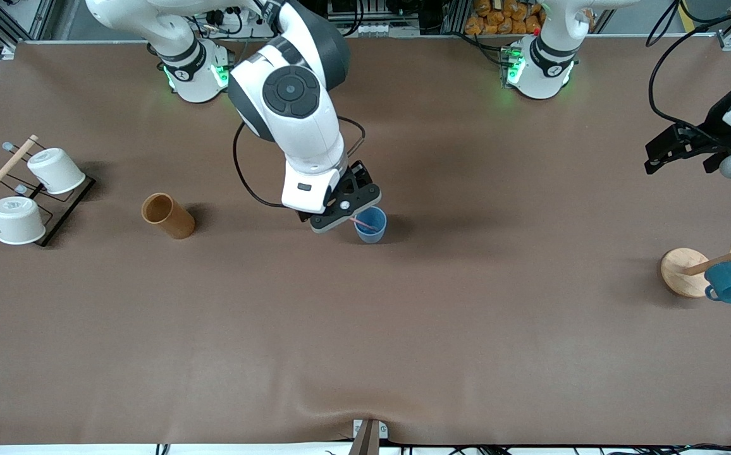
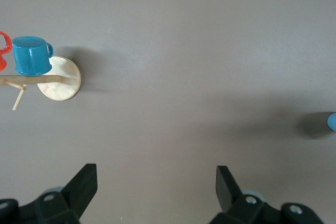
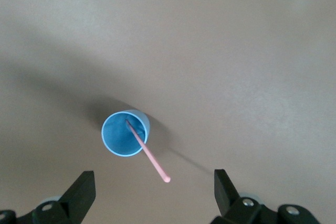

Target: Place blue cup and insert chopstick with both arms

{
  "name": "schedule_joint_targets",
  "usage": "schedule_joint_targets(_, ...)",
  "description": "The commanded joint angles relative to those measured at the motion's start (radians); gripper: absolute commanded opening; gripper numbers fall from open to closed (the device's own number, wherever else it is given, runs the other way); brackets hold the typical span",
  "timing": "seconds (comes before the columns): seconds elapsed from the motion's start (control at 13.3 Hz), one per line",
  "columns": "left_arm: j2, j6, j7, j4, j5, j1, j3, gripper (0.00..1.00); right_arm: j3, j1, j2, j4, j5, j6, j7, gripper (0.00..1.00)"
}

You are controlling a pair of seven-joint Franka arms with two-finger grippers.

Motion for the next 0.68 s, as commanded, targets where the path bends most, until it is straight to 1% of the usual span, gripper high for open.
schedule_joint_targets(0.0,0.001,0.003,0.017,0.010,-0.015,0.008,-0.004,1.00,-0.039,-0.006,-0.085,-0.016,-0.044,-0.015,0.015,1.00)
schedule_joint_targets(0.15,0.000,0.003,0.016,0.010,-0.015,0.008,-0.004,1.00,-0.092,-0.006,-0.144,-0.013,-0.047,-0.051,0.014,1.00)
schedule_joint_targets(0.3,0.000,0.003,0.016,0.011,-0.016,0.008,-0.002,1.00,-0.158,-0.021,-0.185,-0.012,-0.038,-0.053,-0.003,1.00)
schedule_joint_targets(0.45,-0.003,0.002,0.017,0.010,-0.016,0.008,-0.002,1.00,-0.167,-0.038,-0.211,-0.013,-0.036,-0.058,-0.014,1.00)
schedule_joint_targets(0.6,-0.003,0.002,0.016,0.010,-0.015,0.008,-0.002,1.00,-0.167,-0.040,-0.230,-0.012,-0.044,-0.141,-0.002,1.00)
